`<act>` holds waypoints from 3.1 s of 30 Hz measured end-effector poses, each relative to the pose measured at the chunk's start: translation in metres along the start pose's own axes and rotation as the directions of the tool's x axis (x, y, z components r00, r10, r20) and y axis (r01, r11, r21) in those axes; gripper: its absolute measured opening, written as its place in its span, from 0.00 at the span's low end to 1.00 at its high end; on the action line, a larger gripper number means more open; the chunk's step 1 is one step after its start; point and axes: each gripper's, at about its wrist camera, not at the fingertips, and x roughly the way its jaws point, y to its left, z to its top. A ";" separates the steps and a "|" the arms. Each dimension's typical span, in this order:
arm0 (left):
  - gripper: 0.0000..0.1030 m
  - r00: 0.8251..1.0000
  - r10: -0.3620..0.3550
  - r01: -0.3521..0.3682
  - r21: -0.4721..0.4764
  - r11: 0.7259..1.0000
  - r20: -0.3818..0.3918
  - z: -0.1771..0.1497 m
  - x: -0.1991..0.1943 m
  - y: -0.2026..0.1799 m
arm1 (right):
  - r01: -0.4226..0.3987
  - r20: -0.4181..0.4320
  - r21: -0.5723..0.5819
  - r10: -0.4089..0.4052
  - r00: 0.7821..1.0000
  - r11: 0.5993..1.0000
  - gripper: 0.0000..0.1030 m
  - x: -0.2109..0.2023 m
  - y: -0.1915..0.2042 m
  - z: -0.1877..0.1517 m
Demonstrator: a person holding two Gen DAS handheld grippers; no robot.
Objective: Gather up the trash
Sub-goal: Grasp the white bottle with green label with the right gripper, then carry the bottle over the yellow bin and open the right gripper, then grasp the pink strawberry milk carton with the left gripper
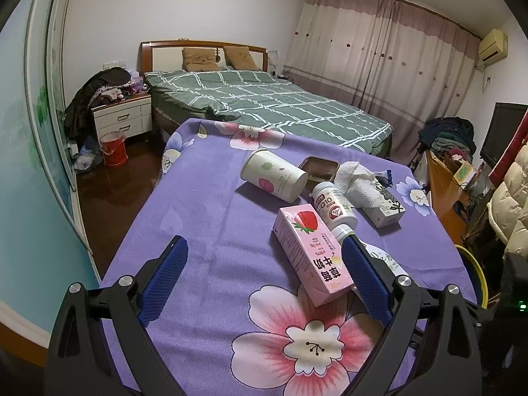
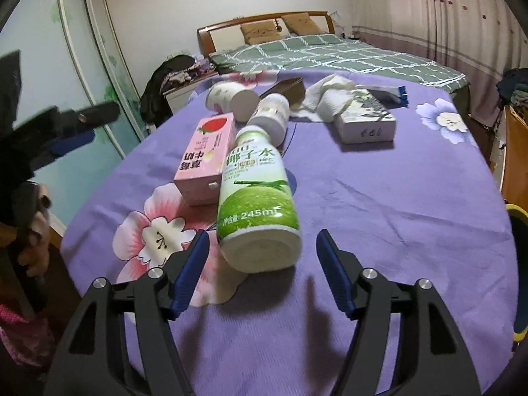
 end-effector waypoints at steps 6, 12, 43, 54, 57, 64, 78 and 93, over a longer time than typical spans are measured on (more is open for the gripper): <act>0.90 1.000 -0.002 0.002 0.005 1.000 -0.008 0.001 0.000 0.000 | -0.027 0.025 0.028 0.026 0.999 0.999 0.51 0.000 -0.007 0.004; 0.90 1.000 -0.005 0.005 0.005 1.000 -0.018 0.000 0.002 -0.001 | -0.042 0.124 0.060 0.035 0.992 0.997 0.50 -0.036 -0.017 0.009; 0.91 0.995 -0.048 0.057 0.109 0.992 -0.087 -0.012 0.024 -0.058 | 0.035 0.324 0.290 -0.133 0.937 0.956 0.48 -0.154 -0.110 -0.009; 0.91 0.992 -0.041 0.057 0.137 0.989 -0.116 -0.015 0.037 -0.078 | 0.130 0.370 0.442 -0.312 0.875 0.888 0.48 -0.193 -0.175 -0.022; 0.91 0.992 -0.036 0.054 0.147 0.988 -0.122 -0.016 0.041 -0.083 | 0.196 0.353 0.494 -0.402 0.845 0.847 0.48 -0.199 -0.200 -0.028; 0.91 0.990 -0.022 0.044 0.164 0.986 -0.136 -0.018 0.049 -0.090 | 0.369 0.227 0.563 -0.568 0.791 0.740 0.49 -0.180 -0.246 -0.044; 0.91 0.985 0.058 -0.032 0.154 0.988 -0.163 -0.021 0.076 -0.088 | 0.412 0.142 0.587 -0.590 0.795 0.697 0.53 -0.155 -0.267 -0.067; 0.91 0.960 0.162 -0.147 0.082 0.986 -0.227 -0.002 0.130 -0.073 | 0.383 0.128 0.567 -0.537 0.834 0.730 0.54 -0.136 -0.259 -0.059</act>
